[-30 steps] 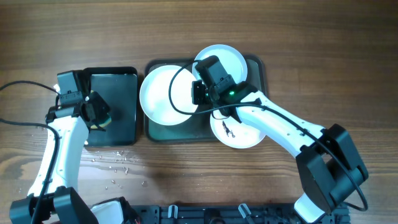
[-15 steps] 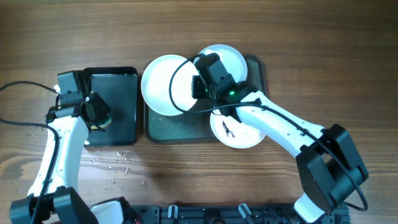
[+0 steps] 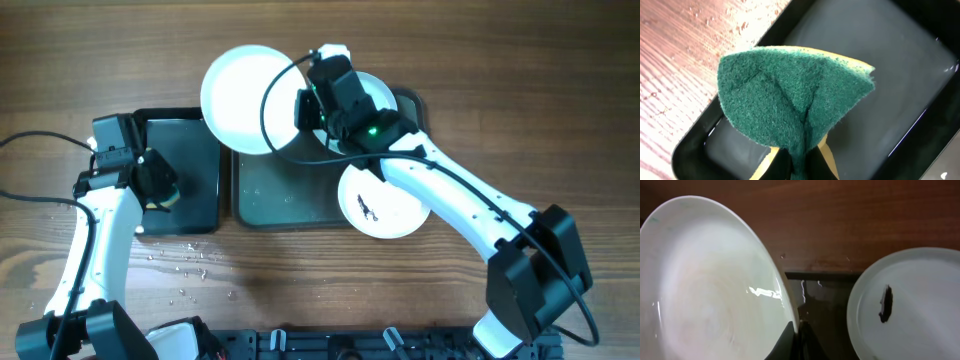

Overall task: Clean dirty plates on tray and stack at the side
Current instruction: 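Lift the scrubbed white plate with the right gripper and swing it rightward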

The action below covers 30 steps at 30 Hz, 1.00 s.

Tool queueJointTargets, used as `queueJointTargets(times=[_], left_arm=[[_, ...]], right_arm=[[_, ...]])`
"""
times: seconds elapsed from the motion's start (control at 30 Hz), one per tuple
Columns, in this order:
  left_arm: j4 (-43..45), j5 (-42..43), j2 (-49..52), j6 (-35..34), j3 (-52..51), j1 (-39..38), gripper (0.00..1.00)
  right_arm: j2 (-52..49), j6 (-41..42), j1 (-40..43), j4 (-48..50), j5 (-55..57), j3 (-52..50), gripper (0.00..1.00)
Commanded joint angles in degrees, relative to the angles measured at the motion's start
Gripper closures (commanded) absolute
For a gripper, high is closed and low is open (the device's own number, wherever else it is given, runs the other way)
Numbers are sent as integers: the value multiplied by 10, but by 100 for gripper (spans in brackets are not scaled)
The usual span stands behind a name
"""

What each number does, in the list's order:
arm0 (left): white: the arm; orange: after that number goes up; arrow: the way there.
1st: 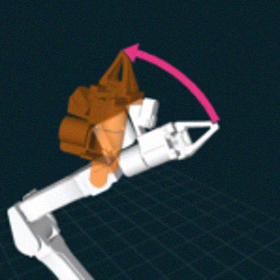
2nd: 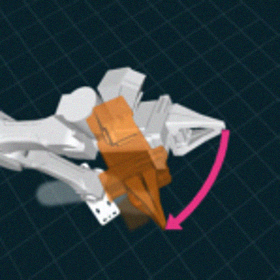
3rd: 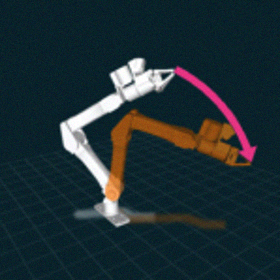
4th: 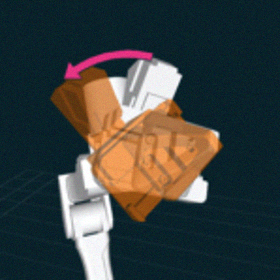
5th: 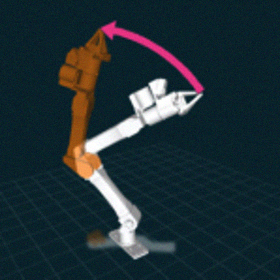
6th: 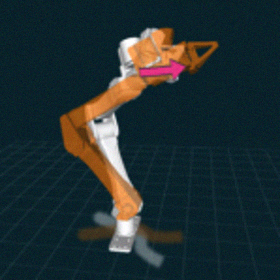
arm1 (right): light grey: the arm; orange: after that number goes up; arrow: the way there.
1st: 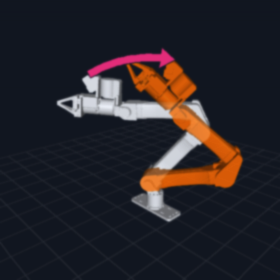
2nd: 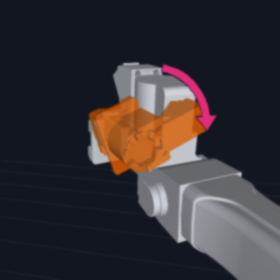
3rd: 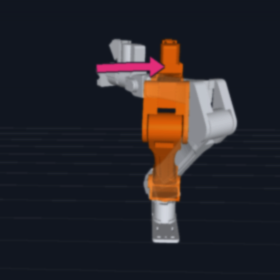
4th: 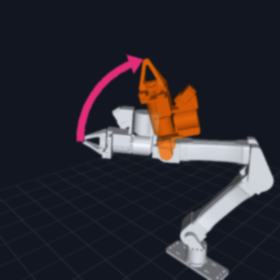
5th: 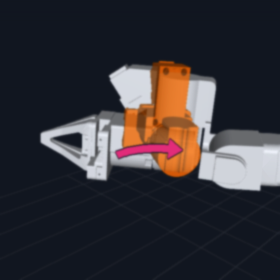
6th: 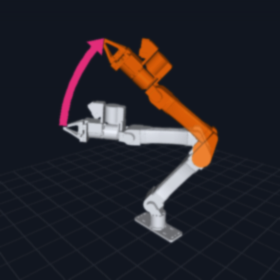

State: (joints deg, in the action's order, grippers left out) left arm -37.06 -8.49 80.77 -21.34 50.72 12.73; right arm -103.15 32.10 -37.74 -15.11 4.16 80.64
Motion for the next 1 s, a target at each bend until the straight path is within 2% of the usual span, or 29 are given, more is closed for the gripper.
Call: queueJointTargets(times=[0.0,0.2,0.33,0.5,0.7,0.97], left_arm=[[-7,5,-5,-1,0,3,96],[-14,5,-23,-1,0,3,96],[-24,5,-66,-1,0,3,96],[-36,4,-97,-2,0,3,96],[-55,-47,-98,-19,0,3,96],[-51,-51,-97,-25,0,3,96]], right_arm=[[-5,9,-5,7,9,50,96],[-76,-3,-23,-5,16,136,96],[-123,-43,-56,-11,68,195,96],[-148,-103,-92,18,140,200,96],[-173,-208,-125,87,219,200,96],[-181,-437,-159,219,279,200,96]])
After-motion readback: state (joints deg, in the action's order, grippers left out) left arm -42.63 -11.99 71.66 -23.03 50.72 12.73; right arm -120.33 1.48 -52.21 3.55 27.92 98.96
